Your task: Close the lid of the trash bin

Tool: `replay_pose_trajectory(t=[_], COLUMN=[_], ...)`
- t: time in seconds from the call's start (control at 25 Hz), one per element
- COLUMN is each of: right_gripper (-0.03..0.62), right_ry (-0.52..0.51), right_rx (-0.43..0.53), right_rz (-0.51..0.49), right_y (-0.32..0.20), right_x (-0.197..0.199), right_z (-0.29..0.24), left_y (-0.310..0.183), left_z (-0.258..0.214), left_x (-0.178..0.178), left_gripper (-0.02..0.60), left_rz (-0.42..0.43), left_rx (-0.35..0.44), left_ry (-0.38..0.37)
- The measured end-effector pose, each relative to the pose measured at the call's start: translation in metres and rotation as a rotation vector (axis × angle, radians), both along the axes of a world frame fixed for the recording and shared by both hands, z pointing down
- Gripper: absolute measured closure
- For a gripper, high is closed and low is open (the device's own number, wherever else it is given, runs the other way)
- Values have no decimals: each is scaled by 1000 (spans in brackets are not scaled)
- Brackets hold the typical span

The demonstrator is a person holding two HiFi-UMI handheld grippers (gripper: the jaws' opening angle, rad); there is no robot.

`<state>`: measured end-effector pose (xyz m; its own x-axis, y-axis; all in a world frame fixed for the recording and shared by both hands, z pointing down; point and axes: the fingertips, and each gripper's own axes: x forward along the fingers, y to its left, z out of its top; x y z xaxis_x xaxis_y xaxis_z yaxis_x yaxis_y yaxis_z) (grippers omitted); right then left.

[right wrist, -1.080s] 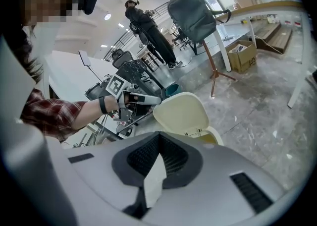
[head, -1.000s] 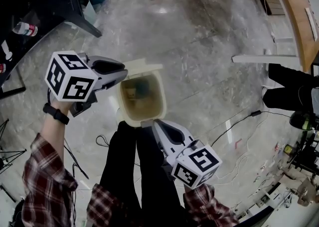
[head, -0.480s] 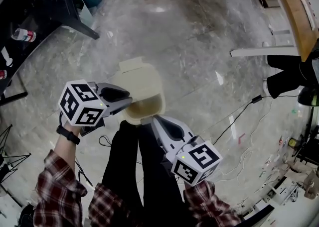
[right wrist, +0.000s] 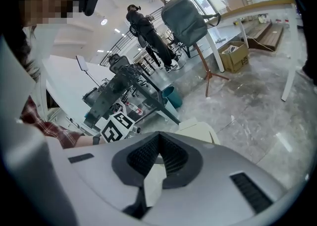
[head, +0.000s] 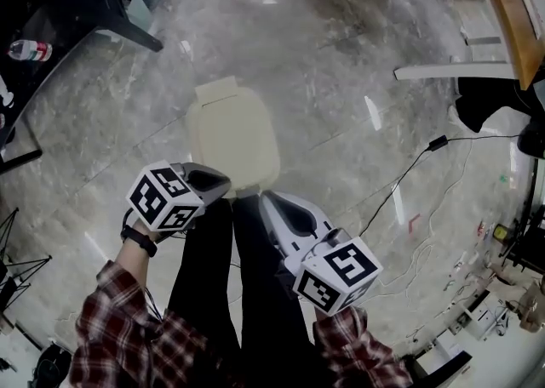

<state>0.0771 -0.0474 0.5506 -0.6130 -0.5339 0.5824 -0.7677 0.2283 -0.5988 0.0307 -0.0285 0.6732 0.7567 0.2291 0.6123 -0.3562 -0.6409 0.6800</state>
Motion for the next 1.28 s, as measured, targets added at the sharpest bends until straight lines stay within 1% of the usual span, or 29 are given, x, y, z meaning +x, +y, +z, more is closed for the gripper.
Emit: replay_pose_trajectory(t=[0.2, 0.36, 0.44, 0.56, 0.96, 1.04, 1.28], right_gripper=[582, 582, 582, 582, 582, 582, 582], right_ry=[7, 25, 36, 50, 72, 73, 72], right_rx=[-29, -52, -61, -73, -105, -108, -122], right_rz=[3, -9, -11, -9, -24, -26, -18], right_y=[15, 26, 29, 33, 34, 33, 33], right_x=[3, 4, 6, 10, 12, 11, 12], right_z=[18, 34, 42, 52, 71, 73, 77], left_y=[22, 35, 39, 46, 52, 54, 55], left_z=[32, 56, 69, 85, 115, 119, 133], left_x=[6, 8, 9, 11, 18, 17, 16], left_gripper=[569, 569, 569, 569, 569, 569, 569], left_rz=[11, -4, -10, 2, 82, 93, 90], left_rx=[23, 23, 27, 52, 93, 85, 71], left_ry=[-51, -79, -104, -148, -224, -243, -283])
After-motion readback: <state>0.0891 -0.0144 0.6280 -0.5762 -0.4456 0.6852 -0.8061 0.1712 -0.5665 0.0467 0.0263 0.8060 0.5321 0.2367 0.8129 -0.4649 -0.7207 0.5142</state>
